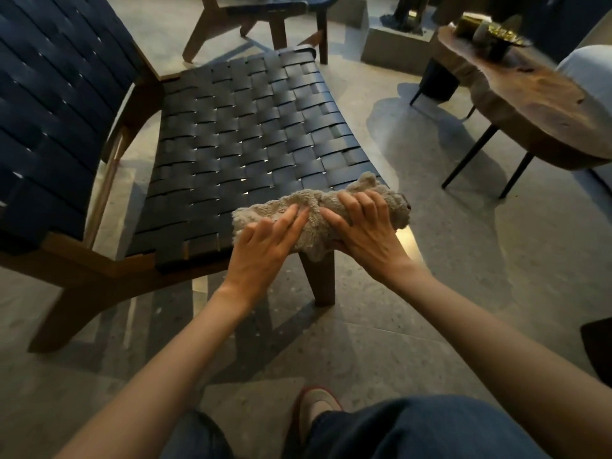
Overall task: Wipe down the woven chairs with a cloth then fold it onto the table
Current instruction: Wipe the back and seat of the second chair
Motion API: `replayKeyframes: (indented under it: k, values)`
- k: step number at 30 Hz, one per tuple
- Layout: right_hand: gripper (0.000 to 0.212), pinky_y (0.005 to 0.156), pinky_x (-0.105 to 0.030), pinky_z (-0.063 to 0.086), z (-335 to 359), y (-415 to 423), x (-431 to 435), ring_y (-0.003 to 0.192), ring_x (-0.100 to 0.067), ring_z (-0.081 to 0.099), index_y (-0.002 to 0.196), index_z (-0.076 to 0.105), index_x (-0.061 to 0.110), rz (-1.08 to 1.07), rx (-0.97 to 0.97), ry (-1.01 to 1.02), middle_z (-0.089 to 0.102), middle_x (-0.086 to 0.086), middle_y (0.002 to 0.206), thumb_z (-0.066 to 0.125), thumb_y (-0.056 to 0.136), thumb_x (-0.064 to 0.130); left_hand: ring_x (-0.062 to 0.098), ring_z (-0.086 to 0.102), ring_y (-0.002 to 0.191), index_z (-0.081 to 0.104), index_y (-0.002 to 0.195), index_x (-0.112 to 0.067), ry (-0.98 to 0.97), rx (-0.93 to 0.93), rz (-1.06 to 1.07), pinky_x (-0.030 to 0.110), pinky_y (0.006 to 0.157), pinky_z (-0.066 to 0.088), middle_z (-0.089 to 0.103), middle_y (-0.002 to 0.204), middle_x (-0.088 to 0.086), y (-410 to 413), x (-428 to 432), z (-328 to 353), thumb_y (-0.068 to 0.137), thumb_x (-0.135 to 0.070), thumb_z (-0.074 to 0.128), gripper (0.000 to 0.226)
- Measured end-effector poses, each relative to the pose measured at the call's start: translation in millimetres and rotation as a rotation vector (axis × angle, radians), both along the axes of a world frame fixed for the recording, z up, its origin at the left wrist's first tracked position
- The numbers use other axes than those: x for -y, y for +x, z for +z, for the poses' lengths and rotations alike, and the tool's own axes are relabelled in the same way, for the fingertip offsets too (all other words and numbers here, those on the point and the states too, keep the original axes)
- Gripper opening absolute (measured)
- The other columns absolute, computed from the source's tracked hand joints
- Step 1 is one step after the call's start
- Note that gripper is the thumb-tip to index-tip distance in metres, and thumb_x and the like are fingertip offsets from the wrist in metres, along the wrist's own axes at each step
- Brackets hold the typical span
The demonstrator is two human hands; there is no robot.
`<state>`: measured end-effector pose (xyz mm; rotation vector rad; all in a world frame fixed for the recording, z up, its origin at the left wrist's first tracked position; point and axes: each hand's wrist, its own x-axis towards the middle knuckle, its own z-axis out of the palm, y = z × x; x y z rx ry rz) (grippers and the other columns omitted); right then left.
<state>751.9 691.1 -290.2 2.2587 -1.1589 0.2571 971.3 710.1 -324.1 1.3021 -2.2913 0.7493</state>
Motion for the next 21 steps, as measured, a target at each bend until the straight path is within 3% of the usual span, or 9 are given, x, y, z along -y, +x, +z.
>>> replayKeyframes:
  k: [2,7,11,14,17,21]
  values:
    - [0.083,0.105,-0.048,0.027,-3,16,-3,0.117,-0.029,0.026,0.134,0.023,0.024,0.002,-0.033,0.016,0.021,-0.010,0.128,0.072,0.073,0.050,0.018,0.038,0.091,0.038,0.143,-0.015,-0.023,0.000,0.042,0.028,0.069,0.035,0.057,0.132,0.002,14,-4,-6,0.083,-0.009,0.065,0.067]
    - [0.083,0.103,-0.041,0.039,-6,77,-8,0.117,-0.027,0.026,0.138,0.015,0.023,0.015,-0.176,0.078,0.024,-0.011,0.132,0.065,0.078,0.051,0.022,0.039,0.093,0.028,0.144,-0.016,0.073,-0.109,0.131,0.033,0.070,0.041,0.047,0.136,0.005,71,-24,-22,0.078,-0.014,0.077,0.082]
    - [0.072,0.099,-0.038,0.038,-2,131,-5,0.117,-0.027,0.037,0.143,0.034,0.018,0.141,-0.204,0.214,0.047,-0.010,0.135,0.066,0.081,0.035,0.024,0.039,0.093,0.032,0.140,-0.013,0.120,-0.150,0.176,0.037,0.069,0.046,0.036,0.133,0.006,121,-35,-29,0.070,-0.015,0.083,0.087]
    - [0.063,0.099,-0.038,0.024,-5,175,1,0.119,-0.029,0.032,0.146,0.024,0.015,0.238,-0.208,0.380,0.035,-0.013,0.138,0.052,0.091,0.030,0.026,0.040,0.094,0.038,0.138,-0.009,0.185,-0.207,0.226,0.039,0.068,0.050,0.041,0.132,0.010,155,-45,-34,0.064,-0.012,0.086,0.089]
    - [0.052,0.094,-0.037,0.024,-10,204,3,0.115,-0.029,0.034,0.141,0.030,0.014,0.266,-0.161,0.409,0.037,-0.012,0.131,0.045,0.094,0.031,0.027,0.041,0.098,0.044,0.137,-0.005,0.240,-0.185,0.267,0.039,0.066,0.051,0.053,0.130,0.015,173,-50,-36,0.060,-0.006,0.086,0.088]
    - [0.054,0.093,-0.037,0.027,-12,206,2,0.115,-0.029,0.037,0.139,0.033,0.015,0.256,-0.130,0.400,0.039,-0.011,0.131,0.050,0.091,0.034,0.027,0.038,0.099,0.049,0.135,-0.003,0.282,-0.234,0.325,0.040,0.068,0.052,0.058,0.126,0.017,166,-51,-34,0.058,-0.013,0.089,0.087]
